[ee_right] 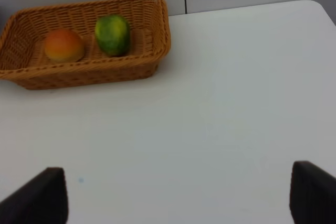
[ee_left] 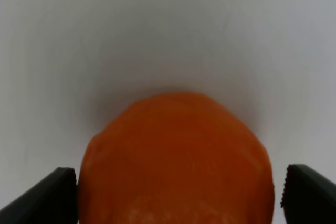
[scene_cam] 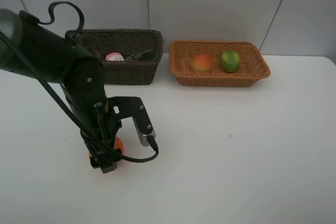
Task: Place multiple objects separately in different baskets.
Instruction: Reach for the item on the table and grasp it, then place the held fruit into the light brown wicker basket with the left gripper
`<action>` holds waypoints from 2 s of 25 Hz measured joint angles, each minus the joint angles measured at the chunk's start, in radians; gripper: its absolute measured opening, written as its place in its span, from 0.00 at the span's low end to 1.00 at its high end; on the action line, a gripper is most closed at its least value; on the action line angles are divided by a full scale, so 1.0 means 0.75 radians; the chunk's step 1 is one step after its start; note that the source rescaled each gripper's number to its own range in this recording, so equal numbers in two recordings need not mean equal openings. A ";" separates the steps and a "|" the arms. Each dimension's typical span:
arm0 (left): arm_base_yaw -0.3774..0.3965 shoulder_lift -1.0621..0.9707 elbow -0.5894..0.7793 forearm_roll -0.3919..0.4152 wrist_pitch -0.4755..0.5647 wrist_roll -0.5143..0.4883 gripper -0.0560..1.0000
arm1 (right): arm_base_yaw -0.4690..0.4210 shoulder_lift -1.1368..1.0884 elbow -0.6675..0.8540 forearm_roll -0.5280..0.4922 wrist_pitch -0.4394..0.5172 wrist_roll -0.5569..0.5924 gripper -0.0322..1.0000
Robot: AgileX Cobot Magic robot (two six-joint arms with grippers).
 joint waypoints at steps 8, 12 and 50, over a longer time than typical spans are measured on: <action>0.000 0.009 0.000 0.000 0.000 0.004 0.97 | 0.000 0.000 0.000 0.000 0.000 0.000 0.86; 0.000 0.009 0.000 0.000 0.000 0.004 0.91 | 0.000 0.000 0.000 0.000 0.000 0.000 0.86; 0.000 0.063 -0.775 -0.096 -0.047 -0.341 0.91 | 0.000 0.000 0.000 0.000 0.000 0.000 0.86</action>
